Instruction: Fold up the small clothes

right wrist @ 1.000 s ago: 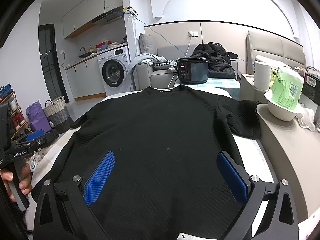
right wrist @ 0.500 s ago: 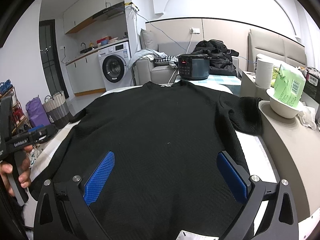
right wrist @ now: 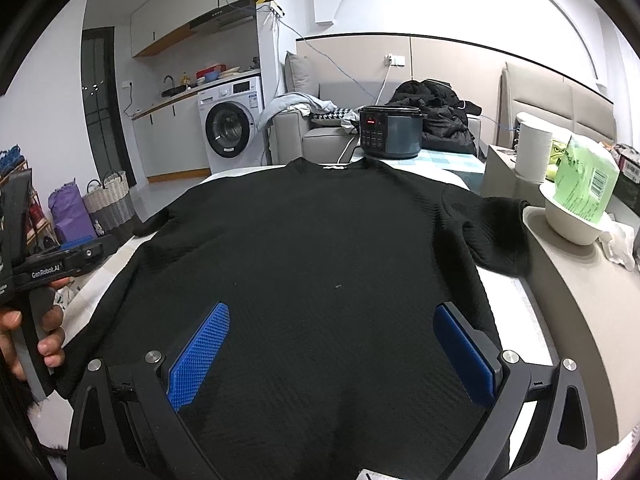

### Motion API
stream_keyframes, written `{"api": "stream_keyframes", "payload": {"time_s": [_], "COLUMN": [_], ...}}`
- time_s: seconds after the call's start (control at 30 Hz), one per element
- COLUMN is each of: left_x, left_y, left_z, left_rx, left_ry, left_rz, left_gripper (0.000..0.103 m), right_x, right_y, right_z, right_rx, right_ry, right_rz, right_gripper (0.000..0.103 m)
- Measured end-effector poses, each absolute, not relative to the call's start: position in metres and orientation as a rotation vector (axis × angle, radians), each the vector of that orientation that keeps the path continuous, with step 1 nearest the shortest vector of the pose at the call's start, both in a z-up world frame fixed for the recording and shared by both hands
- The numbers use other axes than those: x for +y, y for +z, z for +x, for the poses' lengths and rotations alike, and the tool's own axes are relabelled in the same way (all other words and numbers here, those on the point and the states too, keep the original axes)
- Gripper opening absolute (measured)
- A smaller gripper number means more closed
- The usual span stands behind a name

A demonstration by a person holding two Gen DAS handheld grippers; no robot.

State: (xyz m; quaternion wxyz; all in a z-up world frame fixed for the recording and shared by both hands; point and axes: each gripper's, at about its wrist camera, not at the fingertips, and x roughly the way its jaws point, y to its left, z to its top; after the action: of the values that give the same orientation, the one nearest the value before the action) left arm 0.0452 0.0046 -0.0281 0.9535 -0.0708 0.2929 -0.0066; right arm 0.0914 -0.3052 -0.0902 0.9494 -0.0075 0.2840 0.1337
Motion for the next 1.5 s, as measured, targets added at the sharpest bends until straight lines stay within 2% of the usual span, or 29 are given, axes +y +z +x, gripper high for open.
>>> {"api": "stream_keyframes", "payload": {"time_s": [0.63, 1.5], "left_x": [-0.004, 0.009], "left_y": [-0.042, -0.023], "left_z": [0.067, 0.035], "left_rx": [0.704, 0.658], "left_ry": [0.094, 0.104], "left_rz": [-0.082, -0.058], "left_gripper": [0.102, 0.102], "right_x": [-0.319, -0.324], "right_y": [-0.1, -0.073], "right_z": [0.101, 0.082], "right_rx": [0.605, 0.587], "right_ry": [0.29, 0.219], "right_rz": [-0.004, 0.01], "right_gripper": [0.103, 0.103]}}
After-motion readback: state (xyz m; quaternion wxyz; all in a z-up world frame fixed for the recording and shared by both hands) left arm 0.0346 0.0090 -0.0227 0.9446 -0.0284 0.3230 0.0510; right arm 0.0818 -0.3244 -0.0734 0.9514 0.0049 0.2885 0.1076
